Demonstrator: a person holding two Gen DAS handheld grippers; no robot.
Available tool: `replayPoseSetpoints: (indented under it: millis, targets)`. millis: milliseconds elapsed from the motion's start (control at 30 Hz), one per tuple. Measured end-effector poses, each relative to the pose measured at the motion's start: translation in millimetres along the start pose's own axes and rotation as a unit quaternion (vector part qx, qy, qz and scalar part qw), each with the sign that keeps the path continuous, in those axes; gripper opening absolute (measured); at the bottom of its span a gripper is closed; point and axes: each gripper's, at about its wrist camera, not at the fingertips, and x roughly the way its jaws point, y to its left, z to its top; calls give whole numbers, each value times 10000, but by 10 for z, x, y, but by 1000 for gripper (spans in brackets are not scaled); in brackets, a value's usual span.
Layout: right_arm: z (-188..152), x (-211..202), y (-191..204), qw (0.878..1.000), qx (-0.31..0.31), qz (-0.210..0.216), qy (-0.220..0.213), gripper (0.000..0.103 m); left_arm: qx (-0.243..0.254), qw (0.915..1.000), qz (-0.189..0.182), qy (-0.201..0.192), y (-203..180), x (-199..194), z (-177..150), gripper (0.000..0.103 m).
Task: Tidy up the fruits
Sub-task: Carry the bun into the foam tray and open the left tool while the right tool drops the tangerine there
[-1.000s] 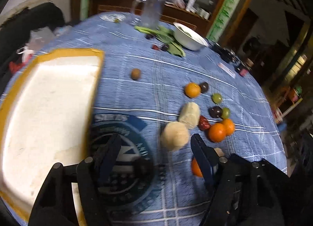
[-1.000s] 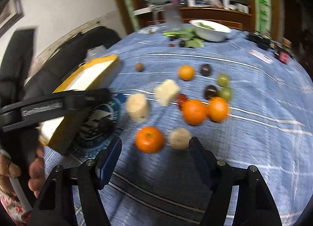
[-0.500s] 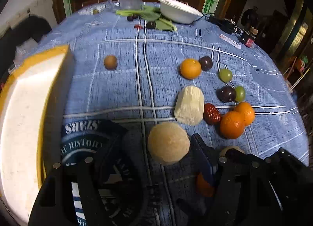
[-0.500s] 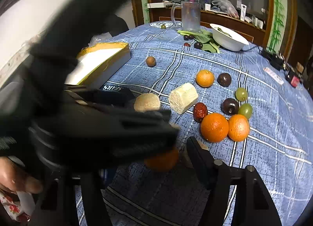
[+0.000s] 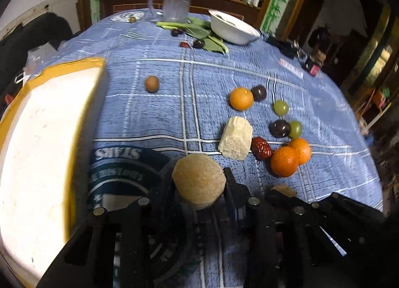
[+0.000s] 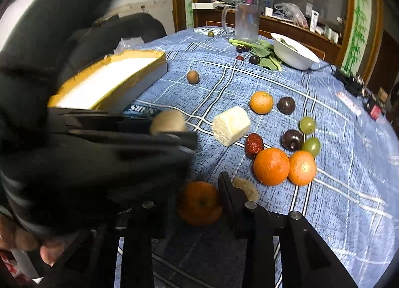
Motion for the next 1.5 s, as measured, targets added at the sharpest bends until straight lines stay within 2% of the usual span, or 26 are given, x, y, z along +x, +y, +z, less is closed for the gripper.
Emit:
replayPoseSetpoints:
  millis: [200,300,400,567,767,900,1167,1333,1500]
  targets:
    - [-20,-117,-77,9992,347,164,-107,35,-625,9973,-187,-328,304,-385,-106,36]
    - [-47,-183,-36,9986,438,269,-147,35,-914,9946,-159,-457,485,-523,-158,36]
    - [-54,-212,-52,9980,543,247,-190,35,-1057,9925,-67,-617,633,-668,-217,36]
    - [-40,-354,-133,9937,929,522,-353,35,-1224,9889,75,-841,832,-844,-268,36]
    - [97,-473,-102,9883,1199,847,-401,35,-1545,9810,507,-1059,1197,-1001,-330,36]
    - [236,-455,234,9882,959,1143,-344,35,-1763,9754,813,-1047,1480,-1019,-388,36]
    - [563,-204,1115,9831,230,1812,-144,36,-2216,9653,960,-997,1925,-1054,-530,36]
    - [688,11,1610,9818,-279,1880,-25,36,-2454,9596,932,-1013,2119,-1074,-593,36]
    - [679,239,1909,9833,-648,1694,169,36,-2564,9563,884,-1093,2222,-1118,-631,38]
